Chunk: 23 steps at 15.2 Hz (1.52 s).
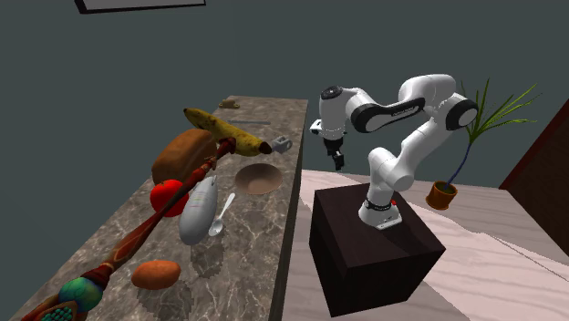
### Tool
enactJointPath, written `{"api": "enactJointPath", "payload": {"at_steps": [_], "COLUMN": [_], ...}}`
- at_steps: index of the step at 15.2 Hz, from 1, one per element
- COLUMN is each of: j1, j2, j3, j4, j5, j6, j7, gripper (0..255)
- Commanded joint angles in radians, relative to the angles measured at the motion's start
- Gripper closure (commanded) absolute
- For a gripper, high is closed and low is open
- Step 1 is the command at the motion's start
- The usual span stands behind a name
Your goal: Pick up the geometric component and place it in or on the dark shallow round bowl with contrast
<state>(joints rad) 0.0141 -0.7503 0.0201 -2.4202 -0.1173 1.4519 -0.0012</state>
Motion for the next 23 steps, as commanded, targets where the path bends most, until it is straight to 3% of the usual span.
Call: {"api": "enactJointPath", "payload": {"at_steps": [1, 12, 23], "j1": [0.0, -0.038, -0.072], "j2": [0.0, 0.325, 0.721], "j3": [0.0, -0.184, -0.322], "j4": [0.0, 0.271, 0.698], "j5": [0.0, -0.065, 0.034], "j6": [0.0, 0.134, 0.155], "j7": [0.0, -0.244, -0.51], "gripper": [0, 0, 0]}}
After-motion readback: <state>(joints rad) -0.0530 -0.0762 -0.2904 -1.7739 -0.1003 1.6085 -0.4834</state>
